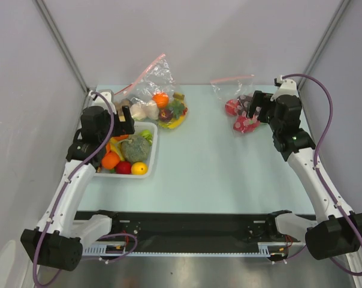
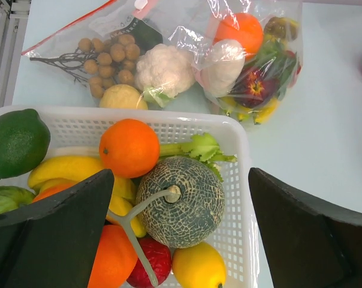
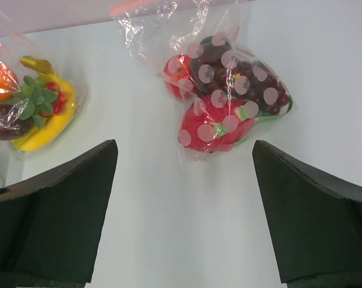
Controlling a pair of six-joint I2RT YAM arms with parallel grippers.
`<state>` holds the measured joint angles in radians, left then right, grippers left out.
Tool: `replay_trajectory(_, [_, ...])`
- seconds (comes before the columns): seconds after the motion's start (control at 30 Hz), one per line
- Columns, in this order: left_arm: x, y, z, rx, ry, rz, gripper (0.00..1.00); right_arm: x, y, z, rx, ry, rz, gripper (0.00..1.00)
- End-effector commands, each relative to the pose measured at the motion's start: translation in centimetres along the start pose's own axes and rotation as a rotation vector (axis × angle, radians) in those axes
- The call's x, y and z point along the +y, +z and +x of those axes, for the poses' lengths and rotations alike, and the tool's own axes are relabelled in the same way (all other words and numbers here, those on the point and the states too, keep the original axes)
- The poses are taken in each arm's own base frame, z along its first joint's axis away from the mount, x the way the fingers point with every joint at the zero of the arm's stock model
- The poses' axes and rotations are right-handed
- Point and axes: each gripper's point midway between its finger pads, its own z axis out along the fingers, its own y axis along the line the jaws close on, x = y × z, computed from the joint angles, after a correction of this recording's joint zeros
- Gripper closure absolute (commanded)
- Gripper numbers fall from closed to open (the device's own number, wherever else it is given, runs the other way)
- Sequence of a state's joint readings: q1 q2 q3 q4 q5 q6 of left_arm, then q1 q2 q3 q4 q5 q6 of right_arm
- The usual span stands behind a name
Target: Open the zip-top bag and remove the fake food
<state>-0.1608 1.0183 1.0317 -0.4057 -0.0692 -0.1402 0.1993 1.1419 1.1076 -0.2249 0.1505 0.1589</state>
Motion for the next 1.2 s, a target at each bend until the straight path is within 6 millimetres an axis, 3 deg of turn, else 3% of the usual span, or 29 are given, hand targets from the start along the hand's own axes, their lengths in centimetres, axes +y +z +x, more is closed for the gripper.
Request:
replay_trajectory(0.0, [0.4,-0.1,-2.5,-0.048,-0.006,-0.025,0.00,-0.5,-0.6,-2.1,-0.053,-0.004,0.021,0.00])
replay_trajectory(0.27, [1.9,2.8,-3.3,-0.012,-0.064,-0.153,0.00,-0.6,-0.4,-1.6,-0.036,0.004,0.014,0.00])
replay_trajectory(0.37, [1.9,5.5,-4.6,-0.006,-0.085,-0.179,0.00,-0.6,-0.3,-1.3,-0.030,0.002,0.013,0.00])
replay_trajectory(0.43, [2.3,8.7,-5.9,0.010,-0.094,-0.225,0.00,-0.8,-0.3,-1.2,-0.025,-0.002,0.016,0.00])
replay_trajectory(0.5, [2.4,9.8,-6.9,-0.001,-0.124,-0.208,0.00,-0.8,-0.4,-1.1,-0.022,0.001,0.016,0.00])
replay_trajectory(0.53, [2.6,11.9,-5.9,0.033,-0.171,-0.201,0.00,-0.8,-0.5,-1.1,-0.022,-0.002,0.015,0.00])
replay_trajectory(0.63, [5.2,15.7,-5.2,0.039,-0.276,-0.235,0.00,-0.9,-0.7,-1.0,-0.021,-0.004,0.012,0.00])
replay_trajectory(0.73, [7.5,17.9,-5.6,0.007,-0.331,-0.301,0.00,-1.2,-0.9,-0.8,-0.017,-0.013,0.015,0.00])
replay_trajectory(0.77, [8.1,19.5,-3.9,0.047,-0.332,-0.322,0.00,-1.2,-0.8,-0.7,-0.014,-0.015,0.016,0.00])
replay_trajectory(0.87, [8.7,22.3,-3.6,0.095,-0.321,-0.356,0.00,-1.3,-0.8,-0.7,-0.010,-0.016,0.018,0.00])
replay_trajectory(0.93, [8.9,23.2,-2.5,0.136,-0.316,-0.369,0.00,-1.4,-0.8,-0.6,-0.011,-0.013,0.018,0.00])
replay_trajectory(0.97, [9.2,24.5,-1.0,0.174,-0.313,-0.380,0.00,-1.4,-0.8,-0.7,-0.012,-0.014,0.015,0.00])
replay_trajectory(1.0, [9.2,24.9,-1.5,0.169,-0.312,-0.378,0.00,-1.3,-0.8,-0.6,-0.011,-0.013,0.010,0.00])
replay_trajectory(1.17, [9.9,27.2,0.4,0.249,-0.279,-0.412,0.00,-1.1,-0.7,-0.3,-0.001,-0.008,-0.008,0.00])
